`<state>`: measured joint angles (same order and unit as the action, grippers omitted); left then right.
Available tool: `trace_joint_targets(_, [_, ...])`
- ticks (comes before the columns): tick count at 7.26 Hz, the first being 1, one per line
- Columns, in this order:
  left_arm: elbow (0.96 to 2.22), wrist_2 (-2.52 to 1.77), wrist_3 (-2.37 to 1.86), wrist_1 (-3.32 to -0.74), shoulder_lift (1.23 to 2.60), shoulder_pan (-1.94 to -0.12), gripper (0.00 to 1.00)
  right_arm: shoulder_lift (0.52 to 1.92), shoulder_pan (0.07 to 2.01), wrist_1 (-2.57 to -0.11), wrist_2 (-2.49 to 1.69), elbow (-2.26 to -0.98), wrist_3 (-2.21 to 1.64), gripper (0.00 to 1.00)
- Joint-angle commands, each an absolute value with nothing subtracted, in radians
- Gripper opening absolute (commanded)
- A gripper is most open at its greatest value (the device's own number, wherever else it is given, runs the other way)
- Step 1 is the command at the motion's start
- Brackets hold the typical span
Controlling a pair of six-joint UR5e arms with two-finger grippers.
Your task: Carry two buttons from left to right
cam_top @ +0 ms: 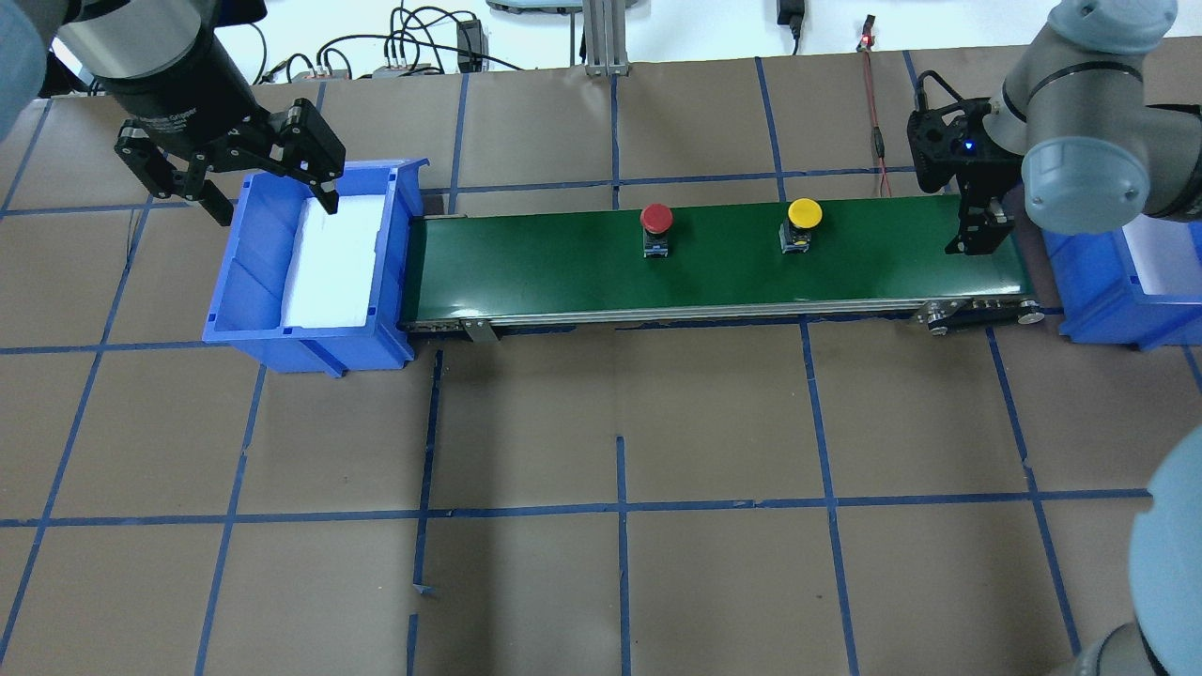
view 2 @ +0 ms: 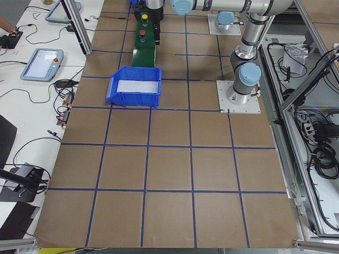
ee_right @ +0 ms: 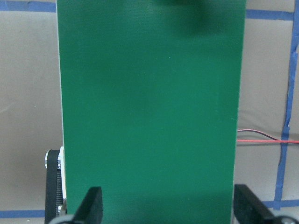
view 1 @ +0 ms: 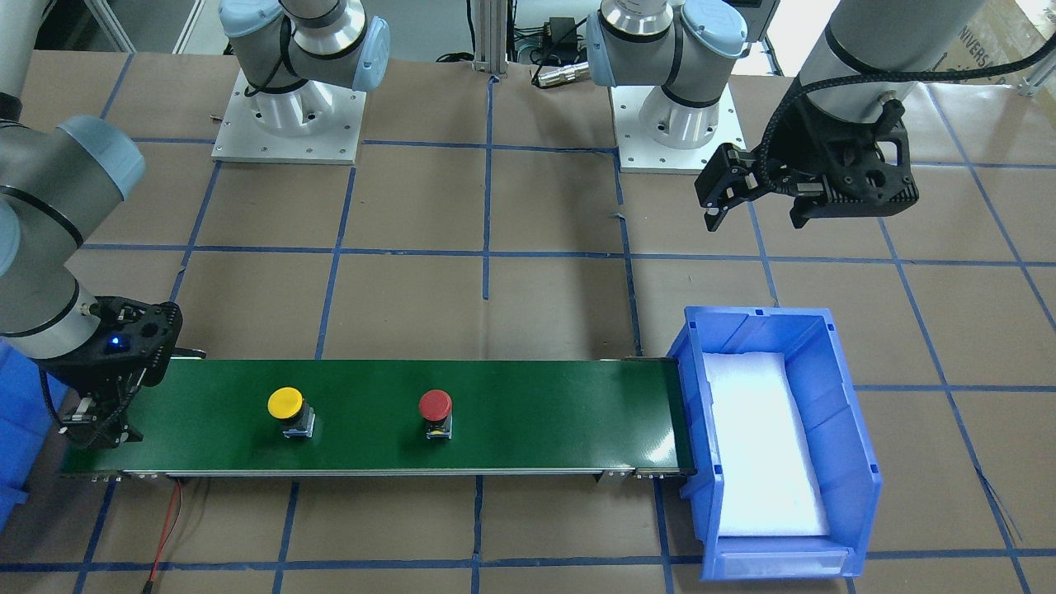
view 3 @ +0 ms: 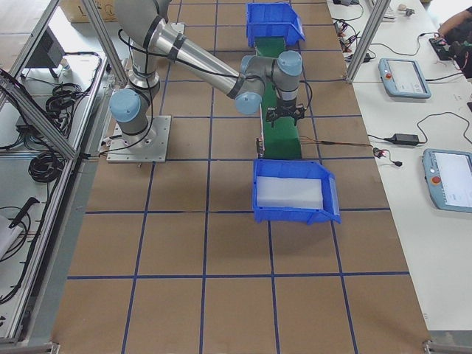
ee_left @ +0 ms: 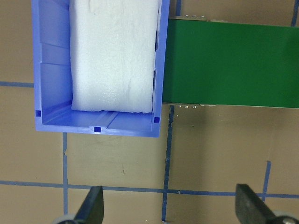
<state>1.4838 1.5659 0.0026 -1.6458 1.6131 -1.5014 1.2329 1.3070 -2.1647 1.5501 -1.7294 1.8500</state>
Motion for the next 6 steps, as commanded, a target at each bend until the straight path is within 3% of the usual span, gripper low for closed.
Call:
trace_joint_targets(1, [1.493,1.568,0.009,-1.626,1.609,-1.500,1.00,1.233,1.307,-2.167,1.548,-1.729,1.848,1.00])
trace_joint_targets(6, [1.493,1.568,0.011,-1.623,1.609,-1.502,1.00,1.233,1.307,-2.177,1.549,-1.730,1.850,1.00])
